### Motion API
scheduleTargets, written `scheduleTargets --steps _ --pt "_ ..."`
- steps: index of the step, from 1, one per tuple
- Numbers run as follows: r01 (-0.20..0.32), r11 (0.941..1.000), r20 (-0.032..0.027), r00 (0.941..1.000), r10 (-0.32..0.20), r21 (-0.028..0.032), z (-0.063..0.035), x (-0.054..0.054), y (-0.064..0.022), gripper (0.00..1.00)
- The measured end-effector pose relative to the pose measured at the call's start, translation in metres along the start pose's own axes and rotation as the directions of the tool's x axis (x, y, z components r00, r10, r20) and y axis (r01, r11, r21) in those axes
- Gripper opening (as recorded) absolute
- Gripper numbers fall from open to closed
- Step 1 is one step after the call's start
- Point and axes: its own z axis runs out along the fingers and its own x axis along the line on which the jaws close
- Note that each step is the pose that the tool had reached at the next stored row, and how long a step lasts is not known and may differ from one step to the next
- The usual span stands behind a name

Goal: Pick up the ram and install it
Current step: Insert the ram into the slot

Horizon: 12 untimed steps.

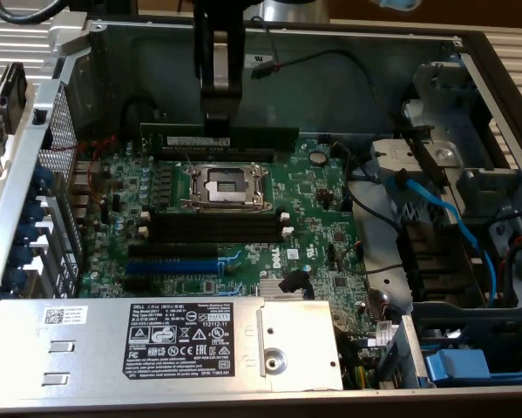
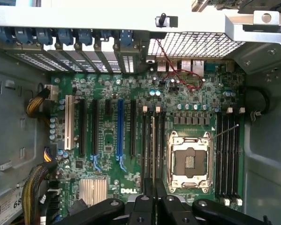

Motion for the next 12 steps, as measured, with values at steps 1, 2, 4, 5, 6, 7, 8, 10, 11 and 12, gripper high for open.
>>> scheduleTargets --steps 1,2,4,5,6,7,8,10,11,12 --pt "0.0 1.0 0.0 1.0 0.0 -0.0041 0.0009 0.0 -0.0019 0.12" --pt "0.001 1.0 0.0001 1.0 -0.001 -0.0076 0.0022 0.0 -0.0032 0.12" --pt "0.001 0.9999 0.0 1.0 -0.001 -0.0101 0.0046 0.0 -0.0036 0.12" --pt "0.001 0.9999 0.0 1.0 -0.001 -0.0104 0.0056 0.0 -0.0036 0.12" --pt "0.001 0.9999 0.0 1.0 -0.001 -0.0104 0.0069 0.0 -0.0036 0.12" --pt "0.001 0.9999 0.0001 1.0 -0.001 -0.0104 0.008 0.0 -0.0036 0.12" --pt "0.002 0.9999 0.0001 1.0 -0.002 -0.0104 0.009 0.0 -0.0037 0.12" --pt "0.002 0.9999 0.0001 1.0 -0.002 -0.0104 0.0113 0.0 -0.0037 0.12" --pt "0.002 0.9999 -0.0001 1.0 -0.002 -0.0105 0.0125 0.0 -0.0038 0.12" --pt "0.002 0.9999 -0.0002 1.0 -0.002 -0.0105 0.0138 0.0 -0.0038 0.12"
